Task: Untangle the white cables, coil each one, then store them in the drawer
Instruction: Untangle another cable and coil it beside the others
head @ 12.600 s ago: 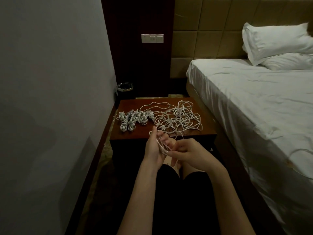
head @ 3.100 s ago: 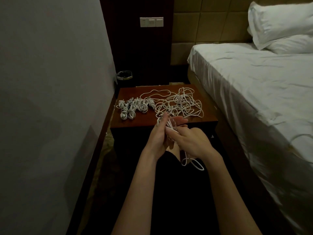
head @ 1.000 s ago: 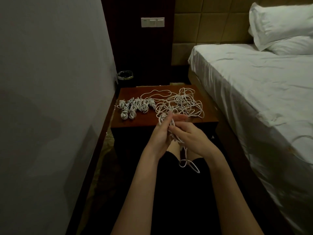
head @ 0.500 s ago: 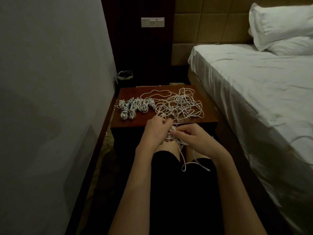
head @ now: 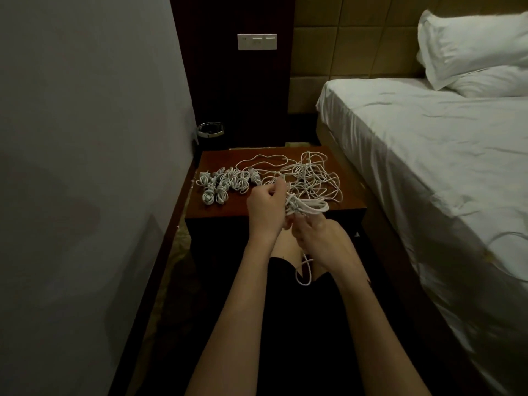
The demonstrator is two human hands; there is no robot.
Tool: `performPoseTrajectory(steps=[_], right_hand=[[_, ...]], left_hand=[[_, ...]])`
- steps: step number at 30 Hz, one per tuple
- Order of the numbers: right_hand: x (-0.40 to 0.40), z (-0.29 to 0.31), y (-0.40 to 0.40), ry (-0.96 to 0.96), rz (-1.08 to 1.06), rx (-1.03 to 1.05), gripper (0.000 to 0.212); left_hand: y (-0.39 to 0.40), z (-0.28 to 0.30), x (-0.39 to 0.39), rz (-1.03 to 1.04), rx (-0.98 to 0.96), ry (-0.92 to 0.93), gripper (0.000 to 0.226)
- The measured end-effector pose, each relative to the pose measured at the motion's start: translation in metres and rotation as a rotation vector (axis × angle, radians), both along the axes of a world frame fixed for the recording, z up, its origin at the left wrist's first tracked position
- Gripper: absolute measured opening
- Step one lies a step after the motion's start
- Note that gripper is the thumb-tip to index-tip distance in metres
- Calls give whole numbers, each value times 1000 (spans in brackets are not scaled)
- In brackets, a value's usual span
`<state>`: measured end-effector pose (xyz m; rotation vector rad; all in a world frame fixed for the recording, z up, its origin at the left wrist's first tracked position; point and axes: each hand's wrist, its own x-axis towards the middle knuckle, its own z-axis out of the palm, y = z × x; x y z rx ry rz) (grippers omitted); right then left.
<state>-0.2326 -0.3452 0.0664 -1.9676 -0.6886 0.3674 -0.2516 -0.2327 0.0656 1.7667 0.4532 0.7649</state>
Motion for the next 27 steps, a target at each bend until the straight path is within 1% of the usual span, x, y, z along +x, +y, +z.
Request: performPoseTrajectory(steps=[1,3,6,8,11,13,15,17,18,21,22,24,26,27], right_hand=[[-3,4,1,-44,27,-85,32],[-6,12,0,-45,104,-185,37],[-11,24,1,-46,183,-188,37],[-8,24,3,-138,143,-121,37],[2,21,-3,-294,-1,-42,37],[9,17,-10,-327,-112,5,33],[16,8,-13,-305,-179,58,27],[20,2,-15,-256,-215,98,29],[23,0,-17,-201,-218,131,32],[24,-8,-21,92,-147,220,32],[24,-12,-20,137,-135,196,30],[22,-20,-16,92,-135,69,22],[16,-19,-8,53,-91,3,29],[12,-18,-5,47,-64,-42,34]], left_hand=[[1,0,3,46,76,0,58],[6,-1,7,114,209,25,58],[15,-4,13,154,328,98,58],[15,-9,14,107,361,130,56],[10,-17,10,-8,411,153,53],[4,-19,5,-86,416,138,53],[-2,-18,1,-157,339,84,54],[-5,-17,-1,-186,209,33,57],[-6,-17,-1,-185,149,19,57],[-8,-18,-1,-168,-53,-3,53],[-8,-18,0,-155,-112,-2,52],[-9,-20,4,-99,-187,9,51],[-8,-21,9,-3,-174,25,52],[-7,-21,10,45,-121,35,53]])
